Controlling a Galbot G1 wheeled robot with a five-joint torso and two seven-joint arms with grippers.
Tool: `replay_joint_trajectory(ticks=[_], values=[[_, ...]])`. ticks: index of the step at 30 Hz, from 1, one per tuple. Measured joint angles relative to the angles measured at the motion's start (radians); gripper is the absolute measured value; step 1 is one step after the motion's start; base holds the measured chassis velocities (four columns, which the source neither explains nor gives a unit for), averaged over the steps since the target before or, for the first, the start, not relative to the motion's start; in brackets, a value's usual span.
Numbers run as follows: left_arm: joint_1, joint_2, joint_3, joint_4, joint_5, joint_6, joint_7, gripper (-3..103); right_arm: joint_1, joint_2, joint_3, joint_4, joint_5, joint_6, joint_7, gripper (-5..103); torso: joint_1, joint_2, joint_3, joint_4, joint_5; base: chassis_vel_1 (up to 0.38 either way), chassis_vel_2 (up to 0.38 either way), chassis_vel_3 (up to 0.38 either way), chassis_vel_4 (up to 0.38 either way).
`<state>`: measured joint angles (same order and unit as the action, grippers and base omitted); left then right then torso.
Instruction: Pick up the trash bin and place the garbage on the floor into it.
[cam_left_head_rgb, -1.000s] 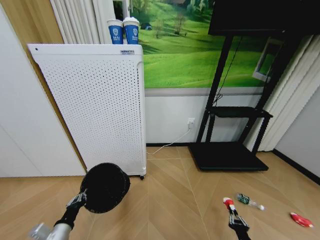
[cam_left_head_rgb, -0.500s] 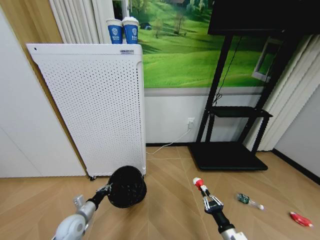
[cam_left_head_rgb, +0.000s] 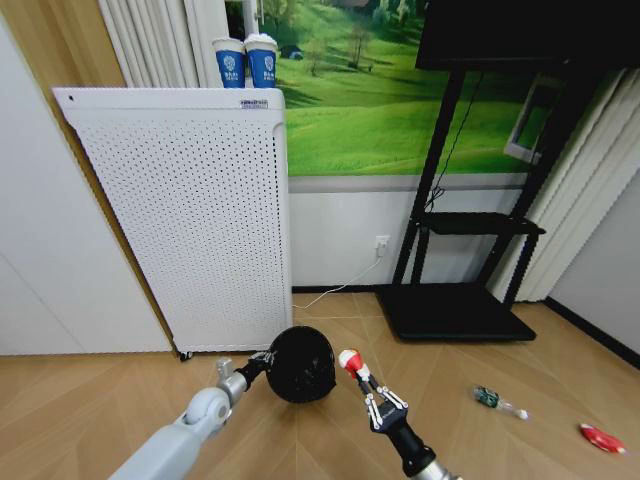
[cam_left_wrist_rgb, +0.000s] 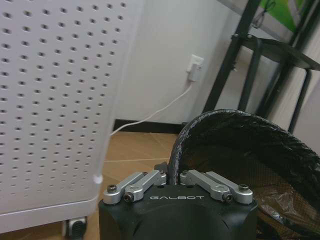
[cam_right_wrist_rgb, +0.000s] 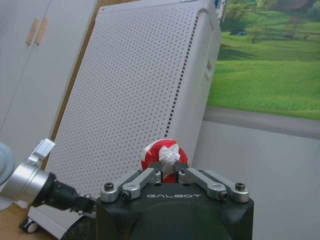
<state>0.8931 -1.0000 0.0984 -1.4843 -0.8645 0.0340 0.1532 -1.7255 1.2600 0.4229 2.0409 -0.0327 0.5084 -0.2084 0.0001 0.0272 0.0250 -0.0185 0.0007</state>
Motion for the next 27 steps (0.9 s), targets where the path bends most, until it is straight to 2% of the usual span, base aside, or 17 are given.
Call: replay_joint_trajectory(ticks=[4,6,7,14,18,19,20,22,23,25,27], values=[[0.000,-0.020,0.026,0.013,0.025,-0.010,0.022,6,0.011,0.006,-0.028,-0.019,-0.001,-0.008,0.006,11,0.000,0.000,0.000,-0.0002,-0.0010,0.000,0.000,0.000,0.000],[0.003,-0.035,0.040,0.035,0.069,-0.037,0.053,6,0.017,0.015,-0.046,-0.032,-0.023,-0.011,0.011,11,0.000,0.000,0.000,-0.0001,-0.0007,0.000,0.000,0.000,0.000],[0.007,-0.047,0.046,0.050,0.106,-0.055,0.092,6,0.016,0.025,-0.063,-0.050,-0.056,-0.008,0.012,11,0.000,0.000,0.000,0.0001,-0.0008,0.000,0.000,0.000,0.000],[0.020,-0.072,0.054,0.018,0.121,-0.071,0.165,6,0.002,0.050,-0.116,-0.124,-0.116,0.015,0.014,11,0.000,0.000,0.000,-0.0002,-0.0006,0.000,0.000,0.000,0.000],[0.017,-0.080,0.044,-0.002,0.120,-0.069,0.174,6,0.005,0.052,-0.126,-0.136,-0.118,0.015,0.017,11,0.000,0.000,0.000,-0.0001,-0.0007,0.000,0.000,0.000,0.000],[0.015,-0.083,0.041,-0.020,0.109,-0.063,0.172,6,0.009,0.053,-0.131,-0.140,-0.113,0.013,0.017,21,0.000,0.000,0.000,-0.0001,-0.0006,0.000,0.000,0.000,0.000],[0.016,-0.084,0.038,-0.032,0.101,-0.057,0.170,6,0.011,0.056,-0.132,-0.142,-0.110,0.011,0.018,21,0.000,0.000,0.000,-0.0001,-0.0007,0.000,0.000,0.000,0.000],[0.025,-0.085,0.027,-0.062,0.089,-0.044,0.164,6,0.012,0.061,-0.133,-0.143,-0.100,0.008,0.022,33,0.000,0.000,0.000,-0.0002,-0.0007,0.000,0.000,0.000,0.000],[0.025,-0.085,0.027,-0.062,0.089,-0.044,0.164,6,0.012,0.061,-0.133,-0.143,-0.100,0.008,0.022,33,0.000,0.000,0.000,-0.0002,-0.0007,0.000,0.000,0.000,0.000],[0.041,-0.081,0.016,-0.083,0.078,-0.032,0.154,6,0.010,0.063,-0.130,-0.143,-0.092,0.006,0.025,43,0.000,0.000,0.000,0.0000,-0.0008,0.000,0.000,0.000,0.000],[0.049,-0.079,0.011,-0.091,0.074,-0.029,0.151,6,0.009,0.064,-0.128,-0.143,-0.088,0.006,0.025,43,0.000,0.000,0.000,-0.0001,-0.0007,0.000,0.000,0.000,0.000]])
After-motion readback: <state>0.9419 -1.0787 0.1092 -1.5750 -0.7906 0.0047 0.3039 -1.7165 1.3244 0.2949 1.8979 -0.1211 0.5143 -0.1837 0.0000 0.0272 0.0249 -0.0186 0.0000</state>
